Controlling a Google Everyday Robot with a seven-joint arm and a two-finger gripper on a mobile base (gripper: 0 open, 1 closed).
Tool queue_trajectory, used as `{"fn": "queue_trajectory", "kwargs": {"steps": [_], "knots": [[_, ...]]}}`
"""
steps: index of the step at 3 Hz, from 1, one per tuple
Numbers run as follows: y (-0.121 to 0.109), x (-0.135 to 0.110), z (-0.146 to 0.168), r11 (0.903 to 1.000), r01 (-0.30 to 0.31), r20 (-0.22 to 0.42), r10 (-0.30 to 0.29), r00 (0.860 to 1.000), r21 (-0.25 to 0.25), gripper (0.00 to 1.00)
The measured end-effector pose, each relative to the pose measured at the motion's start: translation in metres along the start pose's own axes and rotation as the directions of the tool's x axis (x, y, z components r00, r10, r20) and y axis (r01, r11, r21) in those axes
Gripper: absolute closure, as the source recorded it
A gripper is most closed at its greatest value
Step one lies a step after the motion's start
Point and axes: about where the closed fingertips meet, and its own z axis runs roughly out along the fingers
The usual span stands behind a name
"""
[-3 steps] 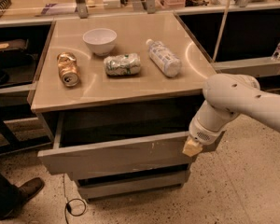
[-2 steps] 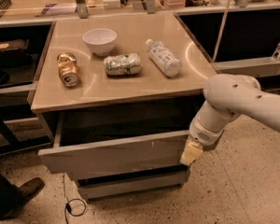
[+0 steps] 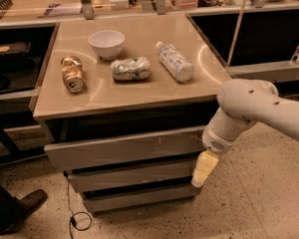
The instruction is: Close top drawer
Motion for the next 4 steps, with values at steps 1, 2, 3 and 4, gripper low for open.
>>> {"fn": "queue_trajectory", "kwargs": {"steps": [1, 2, 3, 4], "knots": [[0.0000, 0.0000, 0.0000, 1.0000, 0.000, 0.000, 0.000, 1.000, 0.000, 0.19], [0.0000, 0.0000, 0.0000, 1.0000, 0.000, 0.000, 0.000, 1.000, 0.000, 0.42], [0.0000, 0.0000, 0.0000, 1.0000, 0.000, 0.000, 0.000, 1.000, 0.000, 0.65], [-0.0024, -0.0025, -0.0013, 1.0000, 0.006, 0.000, -0.006, 1.000, 0.006, 0.89]]}}
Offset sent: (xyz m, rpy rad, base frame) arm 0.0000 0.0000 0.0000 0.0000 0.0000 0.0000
